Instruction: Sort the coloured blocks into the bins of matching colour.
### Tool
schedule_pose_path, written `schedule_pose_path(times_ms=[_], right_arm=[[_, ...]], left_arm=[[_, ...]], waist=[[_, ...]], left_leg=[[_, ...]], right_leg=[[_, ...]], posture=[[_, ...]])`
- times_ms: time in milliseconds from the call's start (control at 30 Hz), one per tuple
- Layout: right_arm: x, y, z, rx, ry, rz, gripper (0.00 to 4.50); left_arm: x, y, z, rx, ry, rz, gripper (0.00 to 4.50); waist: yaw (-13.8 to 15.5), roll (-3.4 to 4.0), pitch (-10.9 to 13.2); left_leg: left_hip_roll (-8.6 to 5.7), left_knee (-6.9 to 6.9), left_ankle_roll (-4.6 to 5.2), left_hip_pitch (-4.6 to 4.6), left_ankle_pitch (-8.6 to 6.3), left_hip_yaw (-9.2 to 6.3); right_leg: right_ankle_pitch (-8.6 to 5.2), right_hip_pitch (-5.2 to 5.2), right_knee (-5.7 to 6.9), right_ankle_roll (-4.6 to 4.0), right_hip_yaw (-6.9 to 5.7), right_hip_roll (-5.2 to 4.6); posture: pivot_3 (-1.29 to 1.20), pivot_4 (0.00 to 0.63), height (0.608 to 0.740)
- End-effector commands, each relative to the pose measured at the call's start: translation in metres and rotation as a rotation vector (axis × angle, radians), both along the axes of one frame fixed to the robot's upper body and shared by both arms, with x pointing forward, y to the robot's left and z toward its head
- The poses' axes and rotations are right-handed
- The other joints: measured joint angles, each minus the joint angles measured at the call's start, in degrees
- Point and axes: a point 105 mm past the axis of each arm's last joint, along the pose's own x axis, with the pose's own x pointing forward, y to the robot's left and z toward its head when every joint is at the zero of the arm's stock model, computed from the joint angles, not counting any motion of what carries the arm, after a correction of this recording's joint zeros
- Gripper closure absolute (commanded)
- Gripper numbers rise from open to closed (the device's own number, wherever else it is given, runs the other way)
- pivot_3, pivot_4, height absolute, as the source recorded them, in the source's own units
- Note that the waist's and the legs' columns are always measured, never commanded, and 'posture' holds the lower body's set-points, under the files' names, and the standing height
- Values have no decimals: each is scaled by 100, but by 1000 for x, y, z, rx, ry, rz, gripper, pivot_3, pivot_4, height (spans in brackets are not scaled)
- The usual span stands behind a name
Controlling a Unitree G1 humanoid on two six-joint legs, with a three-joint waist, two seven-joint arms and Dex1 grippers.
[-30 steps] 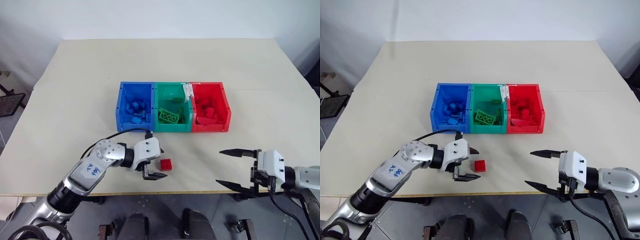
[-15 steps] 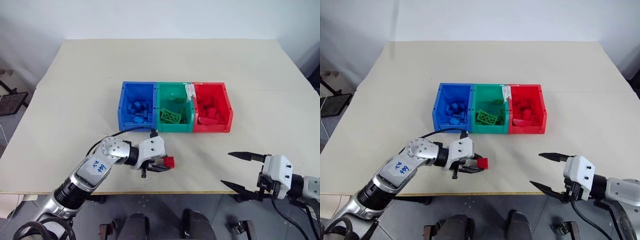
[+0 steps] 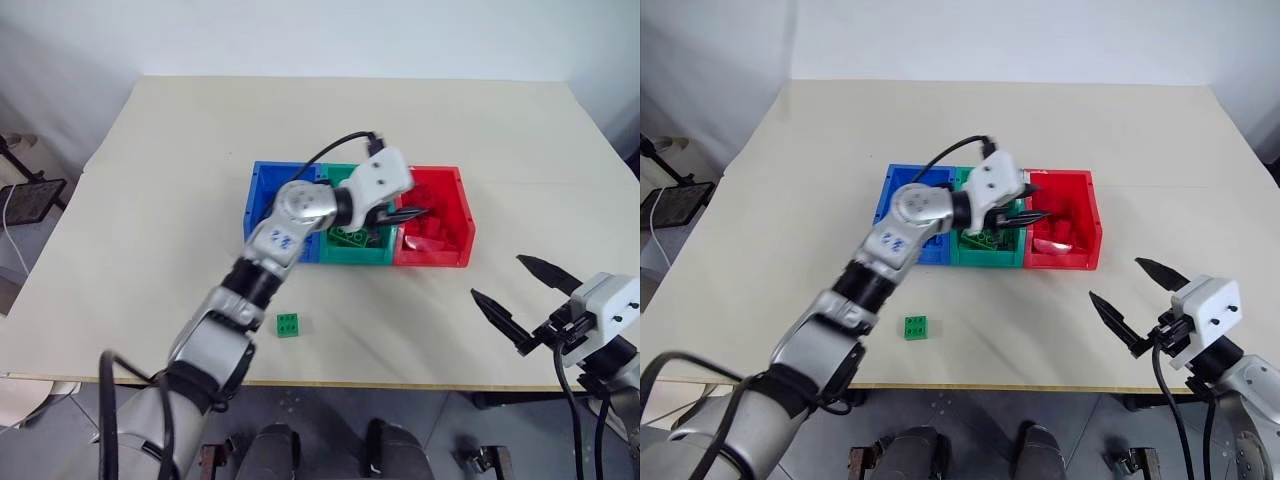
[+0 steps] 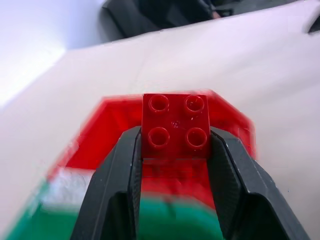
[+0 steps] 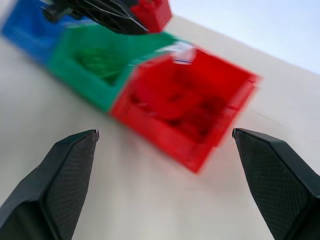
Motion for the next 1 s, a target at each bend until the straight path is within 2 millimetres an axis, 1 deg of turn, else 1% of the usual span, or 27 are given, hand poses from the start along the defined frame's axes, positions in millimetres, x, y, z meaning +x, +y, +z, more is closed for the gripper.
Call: schedule_pose_path(times_ms=[33,67,100,133,167,267,333,367,433,467,500,533,633,667,733,800,833,900,933,967,1000], right_arm=[[-8,-2,10,-22,-44,-35,0],[-11,0,9,-26,-41,-34,0],[-14,1,7,-23,-40,-36,0],[-16,2,5,-19,-38,-40,0],[-17,3,5,-18,-39,-43,0],[-21,5,0,-11,-39,-54,0],[-21,9,-4,-18,-29,-30,0],[-21,11,-5,-22,-26,-17,0],[-20,16,-6,-28,-26,18,0],[-16,22,-4,-32,-30,65,0],[-11,29,-2,-42,-33,118,0],[-7,34,-1,-49,-34,154,0],[6,46,7,-62,-40,252,0],[10,50,9,-71,-39,287,0],[14,59,10,-118,-32,381,0],[17,70,12,-160,-31,471,0],[19,75,14,-173,-31,510,0],[23,86,16,-200,-27,601,0],[24,91,16,-209,-21,640,0],[26,93,16,-214,-17,664,0],[26,97,15,-222,-12,699,0]], left_arm=[[7,-14,1,25,-40,10,3034],[10,-16,-1,43,-41,21,2684],[12,-17,1,29,-35,33,2288],[14,-17,2,30,-37,42,2025],[17,-16,4,26,-57,62,1652],[16,-16,8,1,-75,40,763],[12,-10,11,-32,-79,2,165],[11,-7,12,-46,-84,-16,30],[5,0,14,-68,-89,-69,30],[-2,16,14,-87,-96,-115,30],[-8,39,13,-119,-125,-145,30],[-14,55,12,-134,-148,-162,30],[-28,110,-16,-58,-111,-159,30],[-35,127,-22,-48,-92,-153,30],[-50,157,-28,-44,-68,-146,30],[-74,184,-28,-68,-18,-174,30],[-78,198,-30,-62,-2,-124,30],[-87,234,-45,-15,64,17,30],[-92,248,-50,3,76,71,30],[-97,255,-53,14,85,99,30],[-102,267,-59,27,102,150,30]], waist=[[0,-1,1],[-1,-2,1],[-7,-2,1],[-14,-2,1],[-29,-2,1],[-79,-2,2],[-92,-2,2],[-99,-2,1],[-109,-1,1],[-127,3,-2],[-239,8,-5],[-264,12,-6],[-423,18,-9],[-441,17,-9],[-390,16,-7],[-364,14,-6],[-358,13,-5],[-328,11,-5],[-352,13,-5],[-334,14,-6],[-308,13,-5]], left_leg=[[0,-5,2,0,-1,1],[0,-11,3,0,-1,3],[0,-19,3,2,-1,4],[0,-26,3,5,-1,6],[1,-32,3,7,-1,7],[1,-33,3,6,-1,12],[1,-31,4,6,-1,14],[2,-30,4,6,-1,14],[4,-31,4,9,-1,14],[4,-31,4,10,-1,14],[4,-33,4,15,-1,15],[8,-36,3,25,-1,25],[17,-37,2,29,0,26],[19,-37,0,33,1,25],[21,-34,-1,29,1,17],[20,-20,-1,16,0,2],[20,-15,-2,12,-1,1],[18,-13,-3,14,-2,-12],[19,-12,-4,15,-3,-11],[20,-15,-4,18,-3,-11],[19,-18,-4,19,-3,-14]], right_leg=[[0,-1,-2,1,0,0],[0,-4,-4,1,0,0],[0,-5,-5,1,0,0],[0,-6,-5,1,0,0],[0,-7,-5,1,-1,0],[1,-10,-6,1,0,0],[1,-10,-6,1,2,0],[1,-10,-6,1,2,0],[1,-9,-3,1,1,0],[1,-10,-2,1,2,0],[1,-9,-2,1,2,0],[1,-10,4,1,9,0],[1,-19,26,0,12,3],[1,-20,30,-1,13,5],[1,-22,36,-1,8,7],[2,-22,34,0,3,6],[2,-21,33,1,5,6],[5,-14,31,6,6,5],[5,-13,29,6,5,5],[5,-13,30,6,6,5],[5,-11,32,6,5,5]], posture=[[0,150,740],[0,150,740],[0,150,740],[0,150,740],[0,150,740],[0,150,740],[0,150,740],[0,150,740],[0,150,740],[0,150,740],[0,150,740],[0,150,740],[0,150,740],[0,150,740],[0,150,740],[0,150,740],[0,150,740],[0,150,740],[0,150,740],[0,150,740],[0,150,740]])
